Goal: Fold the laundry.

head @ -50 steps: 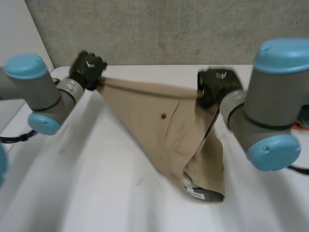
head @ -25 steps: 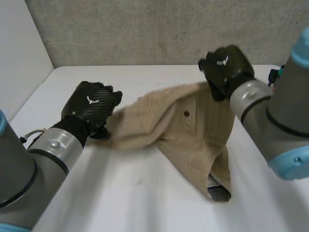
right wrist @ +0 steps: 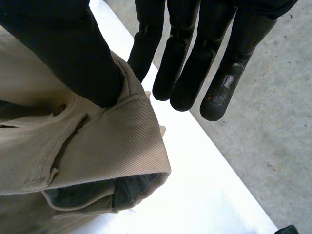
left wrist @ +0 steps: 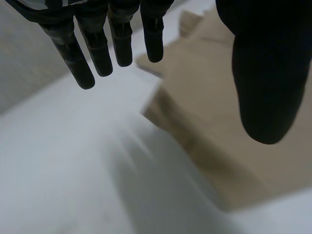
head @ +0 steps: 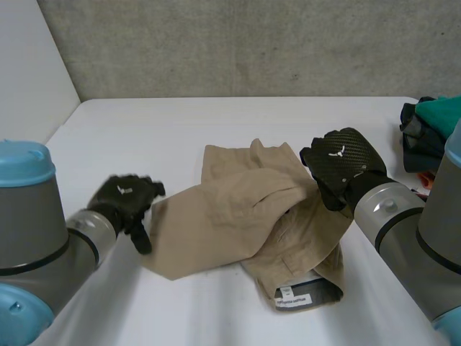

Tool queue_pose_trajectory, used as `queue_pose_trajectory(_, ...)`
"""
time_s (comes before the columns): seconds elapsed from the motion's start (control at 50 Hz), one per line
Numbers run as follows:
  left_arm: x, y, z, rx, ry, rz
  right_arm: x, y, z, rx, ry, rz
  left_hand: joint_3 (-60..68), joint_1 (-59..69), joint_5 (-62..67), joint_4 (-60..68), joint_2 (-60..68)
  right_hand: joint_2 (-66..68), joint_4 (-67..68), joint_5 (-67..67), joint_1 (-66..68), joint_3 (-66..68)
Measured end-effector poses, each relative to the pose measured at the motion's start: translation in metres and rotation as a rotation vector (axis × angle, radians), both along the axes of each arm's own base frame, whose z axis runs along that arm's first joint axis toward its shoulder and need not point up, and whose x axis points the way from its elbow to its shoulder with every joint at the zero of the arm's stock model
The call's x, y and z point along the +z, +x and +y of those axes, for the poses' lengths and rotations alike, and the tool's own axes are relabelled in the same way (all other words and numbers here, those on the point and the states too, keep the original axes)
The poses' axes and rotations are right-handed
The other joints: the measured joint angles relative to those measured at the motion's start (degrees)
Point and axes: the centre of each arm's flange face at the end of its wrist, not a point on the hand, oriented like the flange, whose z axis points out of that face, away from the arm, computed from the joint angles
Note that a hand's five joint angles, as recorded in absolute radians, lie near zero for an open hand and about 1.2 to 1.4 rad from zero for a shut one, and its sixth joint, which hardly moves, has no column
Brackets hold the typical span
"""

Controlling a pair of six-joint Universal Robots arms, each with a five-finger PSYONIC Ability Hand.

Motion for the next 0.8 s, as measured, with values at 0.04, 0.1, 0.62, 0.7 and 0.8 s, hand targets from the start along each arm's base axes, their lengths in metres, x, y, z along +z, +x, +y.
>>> queue_pose_trajectory(0.04, -0.008, 0.0, 0.007, -0.013, 0.06, 0.002, -0.001, -0.001, 0.0, -0.003, 0.005, 0.003, 0.0, 0.0, 0.33, 0.0, 0.16, 0.0, 0.0, 0.0, 0.0, 0.0)
queue_pose_trajectory(0.1, -0.016, -0.001, 0.011, -0.025, 0.086, 0.008, -0.003, -0.001, 0.0, -0.004, 0.009, 0.005, 0.0, 0.0, 0.34, 0.0, 0.18, 0.0, 0.0, 0.0, 0.0, 0.0)
queue_pose_trajectory(0.62, -0.069, -0.029, -0.016, -0.116, -0.038, -0.039, -0.024, -0.014, -0.001, -0.04, 0.08, 0.021, 38.22, 39.56, 37.83, 38.81, 38.93, 0.0, 0.0, 0.0, 0.0, 0.0)
queue_pose_trajectory(0.7, -0.065, -0.03, -0.019, -0.121, -0.061, -0.051, -0.023, -0.016, -0.005, -0.054, 0.082, 0.013, 49.39, 46.3, 47.48, 50.42, 49.73, 0.0, 0.0, 0.0, 0.0, 0.0)
queue_pose_trajectory(0.8, -0.044, -0.031, -0.022, -0.113, -0.118, -0.034, -0.018, -0.019, -0.012, -0.071, 0.066, 0.004, 49.45, 46.3, 47.48, 50.43, 49.77, 0.0, 0.0, 0.0, 0.0, 0.0)
